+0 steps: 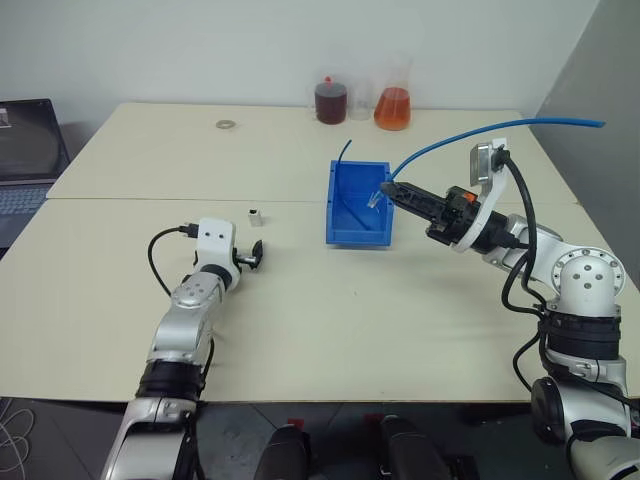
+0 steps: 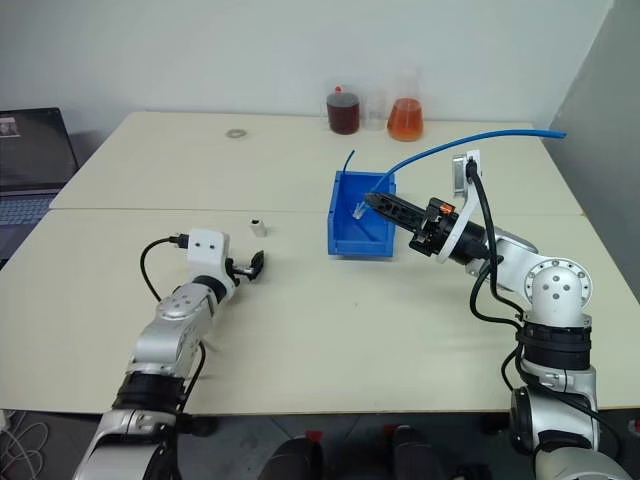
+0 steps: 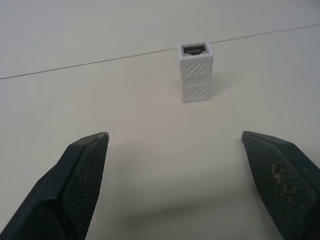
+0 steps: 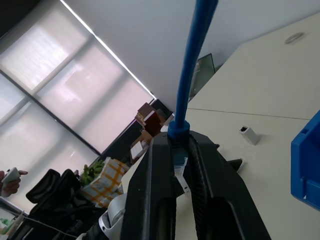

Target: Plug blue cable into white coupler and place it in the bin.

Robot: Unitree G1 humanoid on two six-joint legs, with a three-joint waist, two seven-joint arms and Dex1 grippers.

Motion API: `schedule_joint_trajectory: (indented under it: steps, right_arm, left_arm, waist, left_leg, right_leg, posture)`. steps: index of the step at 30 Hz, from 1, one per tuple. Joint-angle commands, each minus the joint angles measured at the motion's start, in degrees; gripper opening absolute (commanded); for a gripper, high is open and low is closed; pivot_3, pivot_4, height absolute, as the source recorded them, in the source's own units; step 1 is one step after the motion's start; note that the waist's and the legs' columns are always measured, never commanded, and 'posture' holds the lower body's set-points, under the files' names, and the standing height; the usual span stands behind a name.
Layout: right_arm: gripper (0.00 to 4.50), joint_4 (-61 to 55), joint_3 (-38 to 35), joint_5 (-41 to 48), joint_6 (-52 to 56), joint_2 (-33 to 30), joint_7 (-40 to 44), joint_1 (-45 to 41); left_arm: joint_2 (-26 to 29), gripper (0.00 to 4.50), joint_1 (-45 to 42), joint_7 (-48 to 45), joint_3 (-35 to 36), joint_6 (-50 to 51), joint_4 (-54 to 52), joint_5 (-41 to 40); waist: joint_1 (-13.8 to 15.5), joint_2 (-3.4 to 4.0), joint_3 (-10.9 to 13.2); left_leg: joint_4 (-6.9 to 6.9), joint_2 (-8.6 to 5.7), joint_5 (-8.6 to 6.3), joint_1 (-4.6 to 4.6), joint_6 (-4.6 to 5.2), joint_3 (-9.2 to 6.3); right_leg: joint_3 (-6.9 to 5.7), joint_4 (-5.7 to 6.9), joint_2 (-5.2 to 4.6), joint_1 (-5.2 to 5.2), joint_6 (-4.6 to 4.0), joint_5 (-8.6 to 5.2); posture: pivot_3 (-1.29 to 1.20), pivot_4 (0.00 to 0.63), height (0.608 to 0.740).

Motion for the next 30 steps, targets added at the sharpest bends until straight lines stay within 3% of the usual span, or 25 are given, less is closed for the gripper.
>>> schedule_joint_trajectory:
  steps: [1, 10, 17, 18, 30]
  right_arm:
    - [0.11, -2.36, -0.9, -0.05, -0.9, -0.03, 0.38, -0.77]
    - [0.11, -3.01, -1.13, -0.35, -0.67, -0.33, 0.0, -0.4]
    - [0.11, -3.53, -1.3, -0.21, -0.66, -0.32, -0.38, -0.15]
    - [0.11, -3.57, -1.32, -0.23, -0.75, -0.23, -0.49, -0.11]
    - [0.11, -4.49, -1.35, -0.07, -1.17, 0.82, -1.57, 0.44]
  left_arm:
    - [-1.31, 4.46, -5.3, -3.4, 1.38, -5.79, 7.92, -0.01]
    - [-1.37, 4.46, -13.8, -2.37, 1.42, -14.03, 24.52, 4.61]
    - [-2.04, 4.46, -16.71, -3.71, 2.05, -17.1, 30.14, 4.91]
    - [-1.98, 4.11, -17.0, -4.02, 1.83, -17.43, 30.77, 5.21]
    - [-2.15, 1.69, -18.25, -3.52, 2.7, -17.08, 33.37, 5.42]
  waist:
    - [-0.04, 0.0, 0.0]
    - [-0.37, 0.0, 0.0]
    - [-0.33, 0.0, 0.0]
    - [-0.32, 0.0, 0.0]
    - [-0.36, -0.01, 0.0]
  left_leg:
    - [0.0, -0.01, 0.0, 0.0, 0.0, 0.01]
    - [-0.02, 0.0, 0.0, 0.0, 0.0, 0.0]
    - [-0.02, 0.0, 0.0, 0.0, 0.0, 0.0]
    - [-0.02, -0.01, 0.0, 0.0, 0.0, 0.0]
    - [-0.01, 0.0, 0.0, 0.02, 0.0, 0.0]
  right_leg:
    - [0.0, -0.01, 0.0, 0.0, 0.01, 0.0]
    - [0.0, 0.04, 0.0, -0.02, 0.0, 0.01]
    - [-0.01, 0.06, 0.0, -0.02, 0.01, 0.01]
    - [-0.01, 0.06, 0.0, -0.02, 0.01, 0.01]
    - [0.0, 0.11, 0.0, -0.02, 0.0, 0.02]
  posture:
    - [0.0, 0.15, 0.74]
    - [0.0, 0.15, 0.74]
    - [0.0, 0.15, 0.74]
    - [0.0, 0.15, 0.74]
    - [0.0, 0.15, 0.74]
